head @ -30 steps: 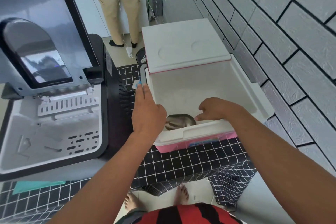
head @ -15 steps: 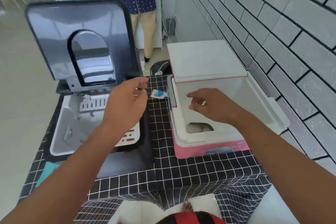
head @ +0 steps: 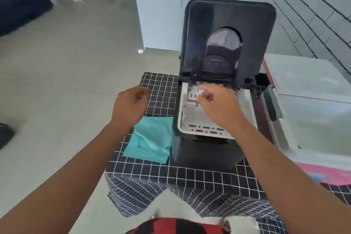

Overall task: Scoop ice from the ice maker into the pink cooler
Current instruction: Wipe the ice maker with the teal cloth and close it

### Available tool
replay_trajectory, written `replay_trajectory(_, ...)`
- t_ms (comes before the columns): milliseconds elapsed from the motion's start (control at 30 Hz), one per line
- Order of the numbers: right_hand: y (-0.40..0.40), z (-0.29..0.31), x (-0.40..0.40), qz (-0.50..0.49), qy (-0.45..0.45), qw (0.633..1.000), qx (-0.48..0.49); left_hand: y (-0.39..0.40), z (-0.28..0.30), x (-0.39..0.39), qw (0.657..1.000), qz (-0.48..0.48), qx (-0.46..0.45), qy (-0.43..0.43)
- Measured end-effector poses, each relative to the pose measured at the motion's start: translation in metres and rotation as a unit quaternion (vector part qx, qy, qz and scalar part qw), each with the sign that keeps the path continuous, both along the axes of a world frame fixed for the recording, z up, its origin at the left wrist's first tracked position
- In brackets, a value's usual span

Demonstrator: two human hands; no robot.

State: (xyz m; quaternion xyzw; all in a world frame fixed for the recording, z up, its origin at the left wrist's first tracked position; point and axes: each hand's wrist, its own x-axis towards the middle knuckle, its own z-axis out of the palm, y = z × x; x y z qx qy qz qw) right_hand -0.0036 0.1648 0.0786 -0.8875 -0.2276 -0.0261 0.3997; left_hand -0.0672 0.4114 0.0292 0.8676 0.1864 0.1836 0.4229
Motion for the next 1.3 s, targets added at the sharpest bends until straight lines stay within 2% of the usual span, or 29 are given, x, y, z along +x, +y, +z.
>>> replay_trajectory(133, 0.082, -0.015, -0.021, -0.017, -0.005, 1.0, 0.018, 0.063, -0.045, -0.021, 0.994, 0.033, 0.007, 0.107)
replay_trajectory(267, 0.15, -0.042, -0.026, 0.0, -0.005, 1.0, -0.025, 0.095, -0.099, -0.031, 0.978, 0.021, -0.023, 0.207)
replay_trajectory(400, 0.199, -0.091, -0.001, -0.031, 0.089, 0.977, -0.19, 0.106, -0.15, -0.025, 0.963, 0.018, -0.058, 0.261)
replay_trajectory(600, 0.217, -0.177, 0.023, -0.096, 0.223, 0.894, -0.377, 0.098, -0.208, -0.001, 0.962, 0.053, -0.122, 0.237)
replay_trajectory(733, 0.205, -0.222, 0.021, -0.153, 0.309, 0.878, -0.333, 0.091, -0.223, 0.015, 0.957, 0.046, -0.109, 0.264)
replay_trajectory(867, 0.201, -0.25, 0.015, -0.183, 0.261, 0.897, -0.306, 0.086, -0.227, 0.028, 0.949, 0.05, -0.056, 0.308)
replay_trajectory(1000, 0.201, -0.262, 0.016, -0.242, 0.27, 0.9, -0.243, 0.081, -0.231, 0.021, 0.961, 0.041, -0.038, 0.272)
replay_trajectory(1067, 0.202, -0.26, 0.017, -0.256, 0.296, 0.899, -0.196, 0.082, -0.232, 0.012, 0.969, 0.042, -0.073, 0.231)
replay_trajectory(1167, 0.206, -0.25, 0.011, -0.238, 0.32, 0.909, -0.124, 0.086, -0.225, -0.005, 0.968, 0.062, -0.181, 0.164)
replay_trajectory(1300, 0.21, -0.214, -0.007, -0.218, 0.275, 0.936, -0.042, 0.098, -0.195, -0.026, 0.948, 0.086, -0.294, 0.081)
